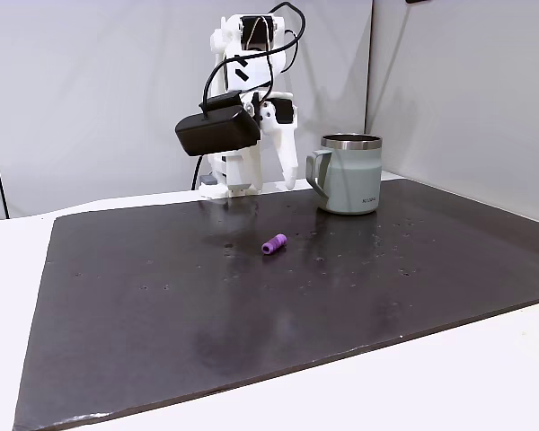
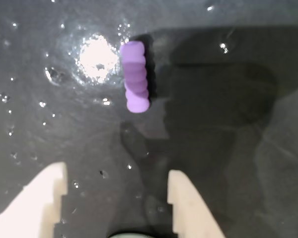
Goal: Grasp a pengrip and put it in the cup.
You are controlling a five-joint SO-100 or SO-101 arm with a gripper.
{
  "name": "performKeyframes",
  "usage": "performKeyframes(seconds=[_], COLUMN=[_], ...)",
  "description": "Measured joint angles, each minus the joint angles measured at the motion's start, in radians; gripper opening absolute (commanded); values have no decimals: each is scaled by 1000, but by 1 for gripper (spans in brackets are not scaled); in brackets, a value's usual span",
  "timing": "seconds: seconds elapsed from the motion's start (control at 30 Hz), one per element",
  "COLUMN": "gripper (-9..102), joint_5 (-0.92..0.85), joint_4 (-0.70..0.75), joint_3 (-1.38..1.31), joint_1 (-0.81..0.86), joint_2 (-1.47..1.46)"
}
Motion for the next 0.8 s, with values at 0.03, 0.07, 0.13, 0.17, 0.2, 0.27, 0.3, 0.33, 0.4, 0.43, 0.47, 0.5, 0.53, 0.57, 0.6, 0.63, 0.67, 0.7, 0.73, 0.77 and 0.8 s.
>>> performKeyframes(seconds=[0.03,0.07,0.13,0.17,0.2,0.27,0.3,0.33,0.4,0.43,0.47,0.5,0.53,0.57,0.6,0.63,0.67,0.7,0.73,0.77,0.8], gripper=[27,27,27,27,27,27,27,27,27,27,27,27,27,27,27,27,27,26,26,26,26], joint_5=[3,5,5,5,5,5,6,5,6,6,6,5,5,5,5,5,5,5,5,5,2], joint_4=[0,0,0,5,8,26,35,40,43,43,43,43,43,43,43,43,46,54,61,71,75], joint_3=[-2,-6,-26,-41,-61,-109,-132,-150,-178,-192,-206,-216,-224,-233,-244,-255,-267,-284,-301,-321,-339], joint_1=[0,0,0,0,0,3,6,8,9,9,9,12,12,12,15,18,21,25,26,29,32], joint_2=[-17,-35,-77,-104,-130,-187,-213,-235,-267,-282,-296,-311,-325,-339,-357,-373,-390,-410,-428,-453,-472])
